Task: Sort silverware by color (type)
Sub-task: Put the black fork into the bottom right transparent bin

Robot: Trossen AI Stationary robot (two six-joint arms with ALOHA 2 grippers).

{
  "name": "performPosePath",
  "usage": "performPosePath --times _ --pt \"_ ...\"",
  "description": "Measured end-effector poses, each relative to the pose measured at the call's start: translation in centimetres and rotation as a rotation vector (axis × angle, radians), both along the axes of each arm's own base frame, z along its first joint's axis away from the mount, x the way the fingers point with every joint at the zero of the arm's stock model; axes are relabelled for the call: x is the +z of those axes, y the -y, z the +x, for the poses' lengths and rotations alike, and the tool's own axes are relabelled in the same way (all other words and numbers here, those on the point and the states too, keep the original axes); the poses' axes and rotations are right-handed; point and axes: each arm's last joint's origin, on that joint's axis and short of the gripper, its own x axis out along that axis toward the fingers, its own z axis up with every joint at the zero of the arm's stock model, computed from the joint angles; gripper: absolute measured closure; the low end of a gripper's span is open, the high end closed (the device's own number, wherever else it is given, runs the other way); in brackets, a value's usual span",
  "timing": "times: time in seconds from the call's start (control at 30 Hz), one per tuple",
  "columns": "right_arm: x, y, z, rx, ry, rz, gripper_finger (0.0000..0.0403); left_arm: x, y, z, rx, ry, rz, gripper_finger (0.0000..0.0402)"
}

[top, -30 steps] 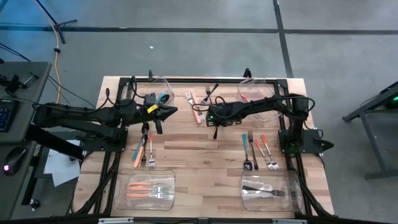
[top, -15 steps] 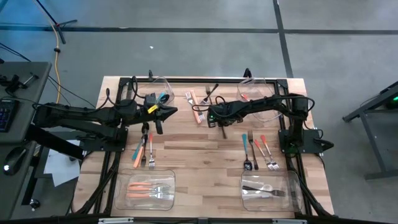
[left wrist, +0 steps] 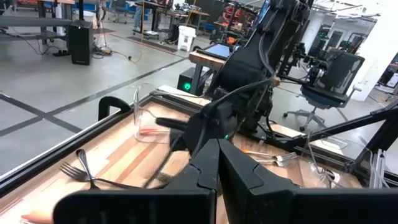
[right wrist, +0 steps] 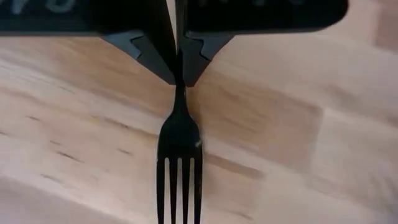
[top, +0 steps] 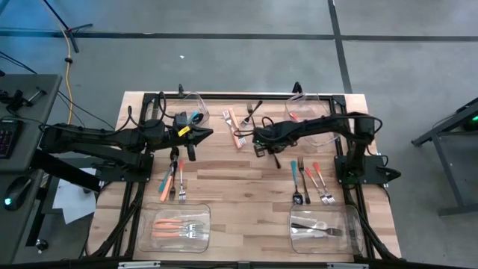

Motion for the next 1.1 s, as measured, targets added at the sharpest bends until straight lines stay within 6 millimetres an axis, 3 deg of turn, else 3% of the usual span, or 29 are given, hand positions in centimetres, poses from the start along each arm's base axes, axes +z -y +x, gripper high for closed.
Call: performPosePath --times 0.13,0.27,0.4,0.57,0.9,1.1 --pt "1.7 0.0 -0.8 0.058 -0.002 -0.049 0.0401 0.0 0.0 0.0 0.000 0.000 0.000 0.0402" --pt "1.6 -0.4 -2.9 0.054 0.019 -0.054 0.0402 0.0 0.0 0.0 0.001 0.000 0.000 0.0402" --pt "1.3 -1.6 -5.1 0.080 0.156 -0.025 0.0402 0.0 0.0 0.0 0.000 0.000 0.000 0.0402" --pt "2.6 -3.3 -6.4 0.180 0.460 -0.038 0.0402 0.1 0.0 0.0 0.000 0.009 -0.001 0.0401" --pt "8.4 -4.3 -4.2 0.340 1.078 -0.228 0.0403 0.2 0.0 0.0 0.012 0.023 -0.014 0.0401" --pt "11.9 -3.8 -3.1 0.469 1.210 -0.341 0.0403 0.3 0.0 0.0 0.010 0.051 -0.050 0.0402"
